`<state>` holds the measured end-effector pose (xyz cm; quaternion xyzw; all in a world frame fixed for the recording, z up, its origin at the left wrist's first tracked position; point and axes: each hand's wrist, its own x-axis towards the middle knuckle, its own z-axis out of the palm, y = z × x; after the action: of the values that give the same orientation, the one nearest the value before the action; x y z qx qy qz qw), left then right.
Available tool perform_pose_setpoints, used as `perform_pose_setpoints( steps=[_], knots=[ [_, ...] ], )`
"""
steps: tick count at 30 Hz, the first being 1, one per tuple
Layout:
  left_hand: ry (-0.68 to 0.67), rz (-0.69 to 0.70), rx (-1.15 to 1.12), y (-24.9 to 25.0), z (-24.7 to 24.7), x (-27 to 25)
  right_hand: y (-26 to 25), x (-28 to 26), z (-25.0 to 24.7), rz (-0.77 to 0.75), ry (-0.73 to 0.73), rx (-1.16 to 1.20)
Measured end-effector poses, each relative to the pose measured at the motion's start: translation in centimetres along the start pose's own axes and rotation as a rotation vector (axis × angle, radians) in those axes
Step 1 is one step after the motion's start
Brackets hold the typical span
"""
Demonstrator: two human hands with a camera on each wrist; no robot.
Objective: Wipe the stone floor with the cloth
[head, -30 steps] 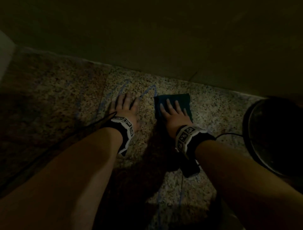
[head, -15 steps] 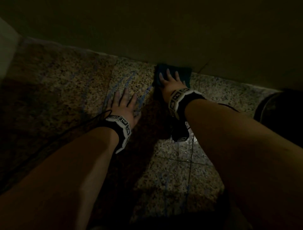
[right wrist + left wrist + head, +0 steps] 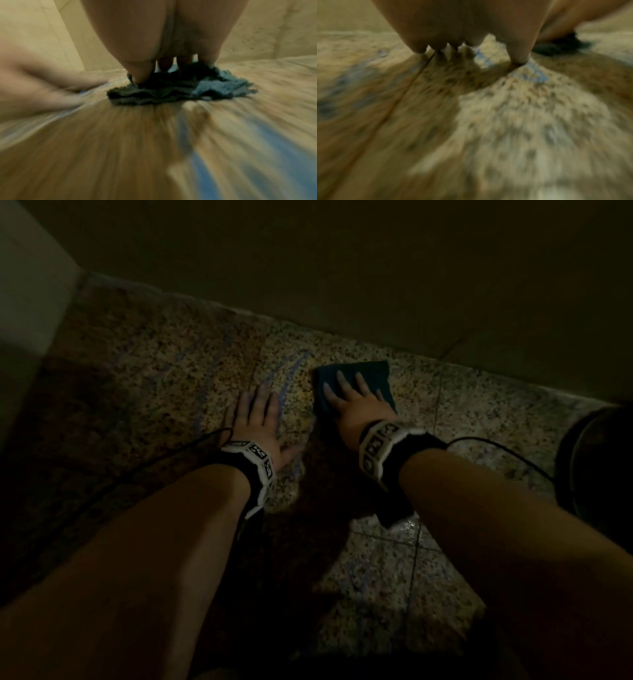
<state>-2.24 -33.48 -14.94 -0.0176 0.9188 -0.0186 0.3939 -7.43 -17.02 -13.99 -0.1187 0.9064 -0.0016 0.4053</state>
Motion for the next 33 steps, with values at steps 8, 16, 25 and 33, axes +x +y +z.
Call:
perform_pose_setpoints(
  steps=[8, 16, 25, 33],
  knots=[
    [-0.028, -0.01, 0.033, -0.1, 0.3, 0.3, -2.3, 2.5, -4.6, 0.054, -0.026, 0.075],
    [0.035, -0.035, 0.01, -1.3, 0.9, -0.4, -4.5, -0.4, -0.2, -0.059, -0.045, -0.072],
    [0.016, -0.052, 0.03, -3.3, 1.3, -1.2, -6.5, 1.8, -3.4, -0.012, -0.028, 0.018],
    [0.024, -0.128, -0.067, -4.9, 2.5, -2.2, -7.8, 3.5, -5.3, 0.005, -0.051, 0.034]
  ],
)
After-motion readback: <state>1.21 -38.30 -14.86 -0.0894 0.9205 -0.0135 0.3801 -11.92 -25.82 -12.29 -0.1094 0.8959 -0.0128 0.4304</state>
